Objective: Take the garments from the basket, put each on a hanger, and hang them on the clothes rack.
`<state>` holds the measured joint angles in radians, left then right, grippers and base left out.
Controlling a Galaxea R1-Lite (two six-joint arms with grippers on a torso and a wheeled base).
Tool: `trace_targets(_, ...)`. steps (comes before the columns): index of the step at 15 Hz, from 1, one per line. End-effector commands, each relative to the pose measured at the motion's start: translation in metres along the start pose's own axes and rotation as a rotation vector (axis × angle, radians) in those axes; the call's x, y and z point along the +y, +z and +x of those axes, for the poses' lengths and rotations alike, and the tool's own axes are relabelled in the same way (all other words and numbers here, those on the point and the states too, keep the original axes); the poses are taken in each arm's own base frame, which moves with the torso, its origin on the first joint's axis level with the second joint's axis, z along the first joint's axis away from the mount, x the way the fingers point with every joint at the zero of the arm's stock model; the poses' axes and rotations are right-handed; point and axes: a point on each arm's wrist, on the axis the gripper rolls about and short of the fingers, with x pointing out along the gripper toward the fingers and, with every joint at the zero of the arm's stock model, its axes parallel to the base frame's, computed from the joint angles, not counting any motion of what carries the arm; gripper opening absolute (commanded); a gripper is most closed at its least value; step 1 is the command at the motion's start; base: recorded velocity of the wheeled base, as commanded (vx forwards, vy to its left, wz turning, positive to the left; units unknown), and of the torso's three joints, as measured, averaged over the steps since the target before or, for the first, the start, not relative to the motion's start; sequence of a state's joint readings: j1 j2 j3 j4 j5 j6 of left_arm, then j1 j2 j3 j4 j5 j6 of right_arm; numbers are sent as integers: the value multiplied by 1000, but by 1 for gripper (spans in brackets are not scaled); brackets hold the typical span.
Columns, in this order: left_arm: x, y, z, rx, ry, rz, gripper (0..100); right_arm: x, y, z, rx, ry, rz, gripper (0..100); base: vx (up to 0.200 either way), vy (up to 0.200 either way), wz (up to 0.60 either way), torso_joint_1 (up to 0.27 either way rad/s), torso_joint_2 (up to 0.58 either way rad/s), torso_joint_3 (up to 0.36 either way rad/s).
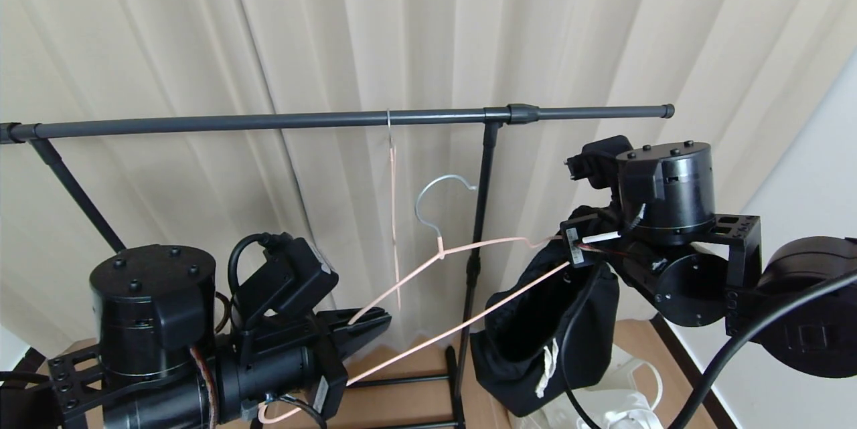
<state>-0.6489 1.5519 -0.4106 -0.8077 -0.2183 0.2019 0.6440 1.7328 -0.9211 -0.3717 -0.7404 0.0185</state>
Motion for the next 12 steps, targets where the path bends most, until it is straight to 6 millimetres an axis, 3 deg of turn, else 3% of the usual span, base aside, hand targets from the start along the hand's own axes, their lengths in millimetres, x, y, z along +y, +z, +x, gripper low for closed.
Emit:
trace_targets(1, -1, -2, 2, 7, -7, -2, 0, 2, 3, 1, -6, 1, 4, 0, 0, 0, 0, 0, 0, 0)
trace_targets(7, 0, -7, 20, 9, 83, -9, 0, 8, 10, -12, -41, 3, 16, 0, 0, 0, 0, 0, 0, 0)
trace_targets(12, -3, -8, 27, -15, 77, -8, 0, 18, 17, -42, -93, 88, 42, 0, 0, 0, 0, 0, 0, 0)
